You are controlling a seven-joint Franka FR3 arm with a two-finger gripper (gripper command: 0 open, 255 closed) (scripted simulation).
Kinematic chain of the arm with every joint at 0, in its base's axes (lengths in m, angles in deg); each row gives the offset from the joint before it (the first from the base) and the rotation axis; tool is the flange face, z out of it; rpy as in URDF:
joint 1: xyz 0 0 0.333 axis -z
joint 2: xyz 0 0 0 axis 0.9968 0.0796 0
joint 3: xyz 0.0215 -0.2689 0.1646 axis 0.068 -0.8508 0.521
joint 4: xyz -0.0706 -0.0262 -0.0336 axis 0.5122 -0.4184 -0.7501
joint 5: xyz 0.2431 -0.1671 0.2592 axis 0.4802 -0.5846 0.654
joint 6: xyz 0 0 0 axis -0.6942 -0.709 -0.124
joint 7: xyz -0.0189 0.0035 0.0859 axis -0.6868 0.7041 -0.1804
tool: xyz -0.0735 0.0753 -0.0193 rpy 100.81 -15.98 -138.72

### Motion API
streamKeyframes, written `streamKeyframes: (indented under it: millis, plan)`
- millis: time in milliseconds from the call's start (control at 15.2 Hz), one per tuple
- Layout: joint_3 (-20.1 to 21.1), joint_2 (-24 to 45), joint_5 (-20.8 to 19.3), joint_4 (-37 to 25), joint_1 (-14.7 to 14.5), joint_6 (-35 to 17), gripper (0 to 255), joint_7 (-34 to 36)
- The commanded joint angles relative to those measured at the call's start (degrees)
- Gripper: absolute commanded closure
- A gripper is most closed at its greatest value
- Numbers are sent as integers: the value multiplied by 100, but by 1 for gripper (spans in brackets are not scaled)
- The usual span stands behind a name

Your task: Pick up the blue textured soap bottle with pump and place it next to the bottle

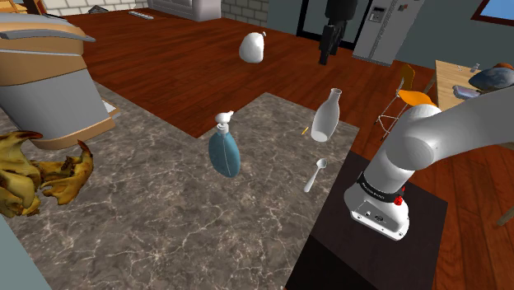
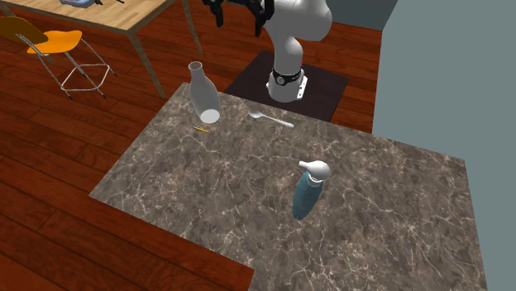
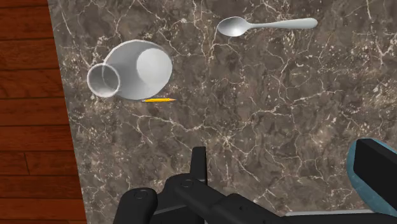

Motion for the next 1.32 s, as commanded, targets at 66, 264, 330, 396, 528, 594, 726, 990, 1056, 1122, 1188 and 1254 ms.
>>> streamKeyframes:
  millis: [66, 264, 330, 396, 528, 594, 726, 990, 1056, 1122, 1188, 1254]
  plan:
    - [46, -42, 80, 181, -40, -209, 0, 69]
    - [197, -118, 321, 685, -168, -857, 0, 266]
    - [252, -125, 401, 839, -215, -1081, 0, 329]
    - [309, -123, 481, 987, -263, -1308, 0, 391]
    - [428, -86, 641, 1259, -367, -1775, 0, 513]
    - [491, -51, 721, 1383, -419, -2015, 0, 571]
    - [622, 53, 879, 1607, -530, -2508, 0, 686]
    - [906, 405, 1184, 1948, -758, -3543, 0, 907]
    - [982, 524, 1258, 2009, -813, -3811, 0, 959]
    - [1060, 655, 1328, 2060, -867, -4082, 0, 1012]
    - [1138, 798, 1395, 2101, -920, -4355, 0, 1065]
    - [1217, 953, 1457, 2131, -970, -4629, 0, 1118]
